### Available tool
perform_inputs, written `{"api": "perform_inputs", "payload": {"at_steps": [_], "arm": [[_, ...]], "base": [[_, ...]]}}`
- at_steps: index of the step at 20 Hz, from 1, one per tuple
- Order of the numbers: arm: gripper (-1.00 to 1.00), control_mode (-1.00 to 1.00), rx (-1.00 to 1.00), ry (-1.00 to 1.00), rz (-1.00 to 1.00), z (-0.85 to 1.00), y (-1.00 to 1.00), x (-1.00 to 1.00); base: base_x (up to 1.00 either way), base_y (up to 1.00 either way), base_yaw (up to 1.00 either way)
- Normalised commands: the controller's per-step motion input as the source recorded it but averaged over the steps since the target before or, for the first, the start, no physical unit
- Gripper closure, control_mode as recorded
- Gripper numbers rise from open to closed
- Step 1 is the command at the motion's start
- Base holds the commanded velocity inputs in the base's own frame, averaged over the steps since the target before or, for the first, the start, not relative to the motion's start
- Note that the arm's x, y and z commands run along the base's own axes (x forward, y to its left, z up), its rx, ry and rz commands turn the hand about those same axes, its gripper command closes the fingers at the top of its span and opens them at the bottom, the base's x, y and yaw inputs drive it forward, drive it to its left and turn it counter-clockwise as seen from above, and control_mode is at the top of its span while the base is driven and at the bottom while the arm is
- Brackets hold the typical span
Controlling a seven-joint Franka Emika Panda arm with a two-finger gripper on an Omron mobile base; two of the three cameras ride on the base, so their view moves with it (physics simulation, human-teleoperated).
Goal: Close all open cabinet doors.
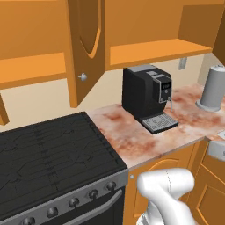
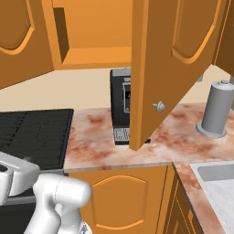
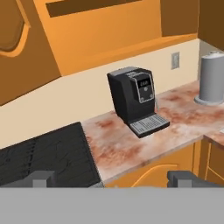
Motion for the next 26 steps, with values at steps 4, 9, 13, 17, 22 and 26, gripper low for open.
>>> {"api": "perform_inputs", "payload": {"at_steps": [4, 9, 13, 17, 22, 26], "arm": [[-1.00, -1.00, 0.06, -0.15, 0.00, 0.00, -0.78, -0.20], [-1.00, -1.00, 0.09, -0.13, 0.00, -0.07, -0.78, -0.30], [-1.00, -1.00, 0.08, -0.12, 0.00, -0.21, -0.68, -0.41], [-1.00, -1.00, 0.10, -0.14, 0.00, -0.16, -0.73, -0.26], [-1.00, -1.00, 0.16, -0.04, 0.05, -0.11, -0.68, 0.00], [-1.00, -1.00, 0.20, -0.05, 0.10, 0.07, -0.72, 0.29]], "base": [[0.00, 0.00, 0.00], [0.00, 0.00, 0.00], [0.00, 0.00, 0.00], [0.00, 0.00, 0.00], [0.00, 0.00, 0.00], [0.00, 0.00, 0.00]]}}
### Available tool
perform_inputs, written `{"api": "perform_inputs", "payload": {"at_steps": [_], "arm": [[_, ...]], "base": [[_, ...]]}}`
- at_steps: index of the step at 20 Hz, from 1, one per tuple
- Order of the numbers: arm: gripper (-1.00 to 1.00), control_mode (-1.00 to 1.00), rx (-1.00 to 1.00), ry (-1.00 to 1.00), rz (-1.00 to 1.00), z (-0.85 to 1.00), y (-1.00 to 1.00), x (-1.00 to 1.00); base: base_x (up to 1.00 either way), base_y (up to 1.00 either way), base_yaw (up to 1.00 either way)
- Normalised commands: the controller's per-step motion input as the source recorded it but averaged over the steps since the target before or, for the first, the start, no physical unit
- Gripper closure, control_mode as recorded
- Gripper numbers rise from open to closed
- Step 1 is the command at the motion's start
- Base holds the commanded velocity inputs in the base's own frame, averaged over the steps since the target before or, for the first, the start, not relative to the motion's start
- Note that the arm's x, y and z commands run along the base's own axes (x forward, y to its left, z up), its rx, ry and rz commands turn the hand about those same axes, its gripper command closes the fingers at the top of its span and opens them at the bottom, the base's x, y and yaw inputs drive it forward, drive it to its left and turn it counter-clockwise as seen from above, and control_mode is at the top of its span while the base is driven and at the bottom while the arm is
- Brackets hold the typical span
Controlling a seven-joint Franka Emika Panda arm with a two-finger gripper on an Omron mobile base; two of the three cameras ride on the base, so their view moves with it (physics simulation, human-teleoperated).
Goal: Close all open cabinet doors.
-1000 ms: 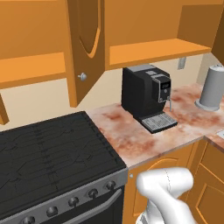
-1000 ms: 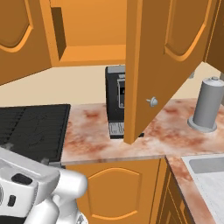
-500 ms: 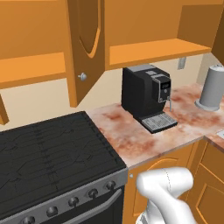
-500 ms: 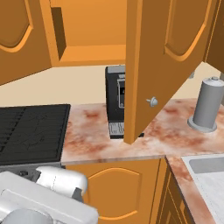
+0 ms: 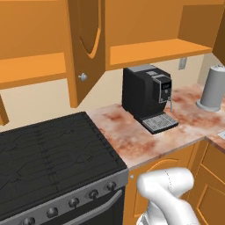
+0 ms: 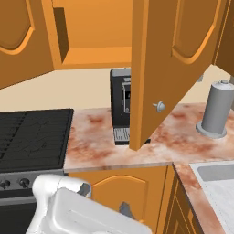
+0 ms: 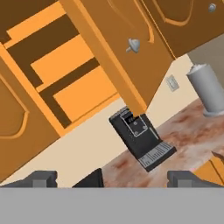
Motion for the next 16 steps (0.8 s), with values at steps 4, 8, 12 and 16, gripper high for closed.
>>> {"api": "perform_inputs", "payload": {"at_steps": [4, 8, 12, 16], "arm": [[-1.00, -1.00, 0.17, -0.09, 0.16, 0.17, -0.59, 0.36], [-1.00, -1.00, 0.11, -0.11, 0.11, 0.03, -0.28, 0.16], [-1.00, -1.00, 0.07, 0.00, 0.05, -0.01, -0.25, 0.05], [-1.00, -1.00, 0.08, 0.01, 0.03, 0.03, 0.00, 0.68]], "base": [[0.00, 0.00, 0.00], [0.00, 0.00, 0.00], [0.00, 0.00, 0.00], [0.00, 0.00, 0.00]]}}
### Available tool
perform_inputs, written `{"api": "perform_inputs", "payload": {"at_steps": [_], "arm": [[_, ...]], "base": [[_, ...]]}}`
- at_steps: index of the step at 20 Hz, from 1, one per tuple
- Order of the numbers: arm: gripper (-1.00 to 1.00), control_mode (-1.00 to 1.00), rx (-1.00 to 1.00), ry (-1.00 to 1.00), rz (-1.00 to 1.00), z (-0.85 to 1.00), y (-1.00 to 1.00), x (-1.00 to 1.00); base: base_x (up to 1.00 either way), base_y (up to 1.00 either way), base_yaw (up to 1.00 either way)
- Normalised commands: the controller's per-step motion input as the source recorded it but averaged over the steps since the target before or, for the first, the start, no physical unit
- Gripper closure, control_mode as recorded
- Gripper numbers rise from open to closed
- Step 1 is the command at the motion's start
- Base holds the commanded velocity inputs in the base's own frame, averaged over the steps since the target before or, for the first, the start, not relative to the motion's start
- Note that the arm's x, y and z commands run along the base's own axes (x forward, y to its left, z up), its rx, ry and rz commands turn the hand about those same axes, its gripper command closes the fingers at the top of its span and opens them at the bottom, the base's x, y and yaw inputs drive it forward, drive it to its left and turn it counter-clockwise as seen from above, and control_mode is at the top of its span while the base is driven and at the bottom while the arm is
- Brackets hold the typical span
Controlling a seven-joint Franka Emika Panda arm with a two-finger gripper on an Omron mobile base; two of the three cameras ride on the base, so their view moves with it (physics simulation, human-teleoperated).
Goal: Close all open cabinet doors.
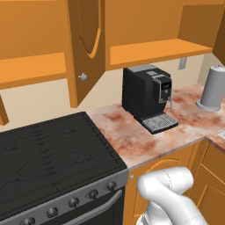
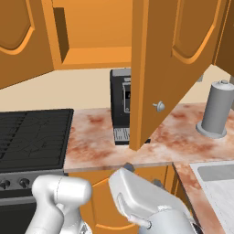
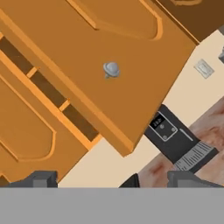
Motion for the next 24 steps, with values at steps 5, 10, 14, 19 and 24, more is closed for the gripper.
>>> {"api": "perform_inputs", "payload": {"at_steps": [5, 10, 14, 19, 24], "arm": [[-1.00, -1.00, 0.09, 0.00, 0.09, 0.02, 0.00, 0.85], [-1.00, -1.00, 0.06, 0.00, 0.16, 0.00, -0.08, 0.58], [-1.00, -1.00, 0.03, -0.01, 0.26, 0.00, -0.25, 0.26], [-1.00, -1.00, 0.01, -0.01, 0.30, 0.00, -0.26, 0.17], [-1.00, -1.00, 0.01, 0.00, 0.24, 0.00, -0.10, 0.28]], "base": [[0.00, 0.00, 0.00], [0.00, 0.00, 0.00], [0.00, 0.00, 0.00], [0.00, 0.00, 0.00], [0.00, 0.00, 0.00]]}}
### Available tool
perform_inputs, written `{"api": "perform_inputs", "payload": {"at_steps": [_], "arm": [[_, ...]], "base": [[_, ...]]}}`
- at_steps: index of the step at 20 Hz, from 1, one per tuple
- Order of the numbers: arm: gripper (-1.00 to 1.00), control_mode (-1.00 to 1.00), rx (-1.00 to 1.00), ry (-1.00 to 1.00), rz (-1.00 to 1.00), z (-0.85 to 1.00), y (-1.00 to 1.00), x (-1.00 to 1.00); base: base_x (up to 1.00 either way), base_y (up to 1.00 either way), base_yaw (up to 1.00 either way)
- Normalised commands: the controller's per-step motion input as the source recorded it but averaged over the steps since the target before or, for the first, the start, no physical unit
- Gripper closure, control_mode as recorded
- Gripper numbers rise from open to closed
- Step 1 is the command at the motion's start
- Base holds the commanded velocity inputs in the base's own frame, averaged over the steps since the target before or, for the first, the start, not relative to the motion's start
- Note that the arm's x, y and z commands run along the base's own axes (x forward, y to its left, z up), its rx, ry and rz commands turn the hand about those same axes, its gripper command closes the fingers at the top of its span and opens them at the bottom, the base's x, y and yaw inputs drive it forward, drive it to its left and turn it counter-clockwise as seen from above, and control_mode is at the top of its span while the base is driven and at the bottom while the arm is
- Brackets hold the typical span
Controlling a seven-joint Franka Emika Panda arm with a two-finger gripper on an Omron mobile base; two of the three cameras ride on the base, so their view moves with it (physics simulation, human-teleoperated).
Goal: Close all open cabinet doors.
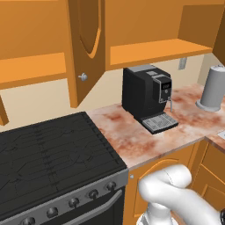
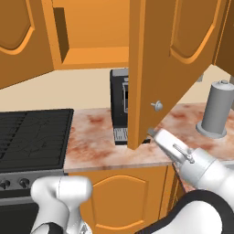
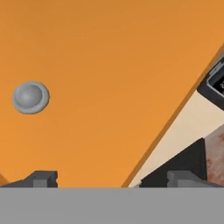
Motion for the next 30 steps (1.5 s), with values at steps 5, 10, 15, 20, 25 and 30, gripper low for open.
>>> {"api": "perform_inputs", "payload": {"at_steps": [5, 10, 15, 20, 25, 30], "arm": [[-1.00, -1.00, 0.00, 0.00, 0.11, 0.00, 0.01, 0.42], [-1.00, -1.00, 0.00, -0.03, -0.01, 0.00, 0.21, 0.19], [-1.00, -1.00, -0.01, -0.08, -0.15, 0.00, 0.46, 0.04], [-1.00, -1.00, 0.00, -0.01, -0.21, 0.00, 0.50, 0.18], [-1.00, -1.00, 0.00, 0.00, -0.22, 0.00, 0.48, 0.31], [-1.00, -1.00, 0.00, 0.01, -0.22, 0.00, 0.47, 0.49]], "base": [[0.00, 0.00, 0.00], [0.00, 0.00, 0.00], [0.00, 0.00, 0.00], [0.00, 0.00, 0.00], [0.00, 0.00, 0.00], [0.00, 0.00, 0.00]]}}
